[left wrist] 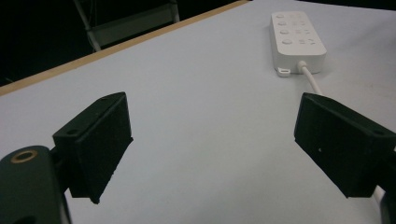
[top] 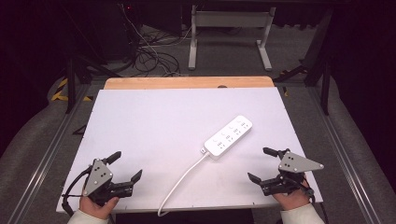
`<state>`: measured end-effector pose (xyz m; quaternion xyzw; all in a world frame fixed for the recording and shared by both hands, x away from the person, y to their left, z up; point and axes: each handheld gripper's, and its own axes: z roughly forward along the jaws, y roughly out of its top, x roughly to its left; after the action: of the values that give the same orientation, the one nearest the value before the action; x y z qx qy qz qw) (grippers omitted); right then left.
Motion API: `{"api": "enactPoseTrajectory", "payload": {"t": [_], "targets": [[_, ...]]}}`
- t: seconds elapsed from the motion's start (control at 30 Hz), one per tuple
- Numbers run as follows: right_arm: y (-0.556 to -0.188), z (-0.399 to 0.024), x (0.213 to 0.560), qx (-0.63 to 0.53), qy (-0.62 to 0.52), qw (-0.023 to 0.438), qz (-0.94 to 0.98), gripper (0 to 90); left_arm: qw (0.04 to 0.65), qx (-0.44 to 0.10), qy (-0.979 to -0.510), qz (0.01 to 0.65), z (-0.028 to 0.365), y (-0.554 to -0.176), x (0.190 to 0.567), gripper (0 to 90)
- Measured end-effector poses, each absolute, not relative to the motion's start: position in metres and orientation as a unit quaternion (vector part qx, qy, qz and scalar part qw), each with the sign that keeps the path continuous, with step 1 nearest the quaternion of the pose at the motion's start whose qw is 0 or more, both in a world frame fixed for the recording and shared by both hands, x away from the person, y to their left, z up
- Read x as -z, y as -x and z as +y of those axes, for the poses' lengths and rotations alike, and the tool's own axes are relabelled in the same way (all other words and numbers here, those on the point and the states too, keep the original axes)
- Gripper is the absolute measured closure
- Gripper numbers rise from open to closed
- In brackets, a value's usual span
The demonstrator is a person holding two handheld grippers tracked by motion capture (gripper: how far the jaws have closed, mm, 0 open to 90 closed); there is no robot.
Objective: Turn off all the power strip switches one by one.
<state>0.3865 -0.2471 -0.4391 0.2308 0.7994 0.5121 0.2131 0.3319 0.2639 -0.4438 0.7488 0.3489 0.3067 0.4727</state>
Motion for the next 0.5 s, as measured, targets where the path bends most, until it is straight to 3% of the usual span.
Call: {"api": "enactPoseTrajectory", "payload": {"t": [0.5], "targets": [[-0.3865,-0.2449,0.4373,-0.505,-0.229,0.208,0.806,7.8,0.468,-0.315,-0.748,0.349,0.2636,-0.3311,0.4430,11.6]]}}
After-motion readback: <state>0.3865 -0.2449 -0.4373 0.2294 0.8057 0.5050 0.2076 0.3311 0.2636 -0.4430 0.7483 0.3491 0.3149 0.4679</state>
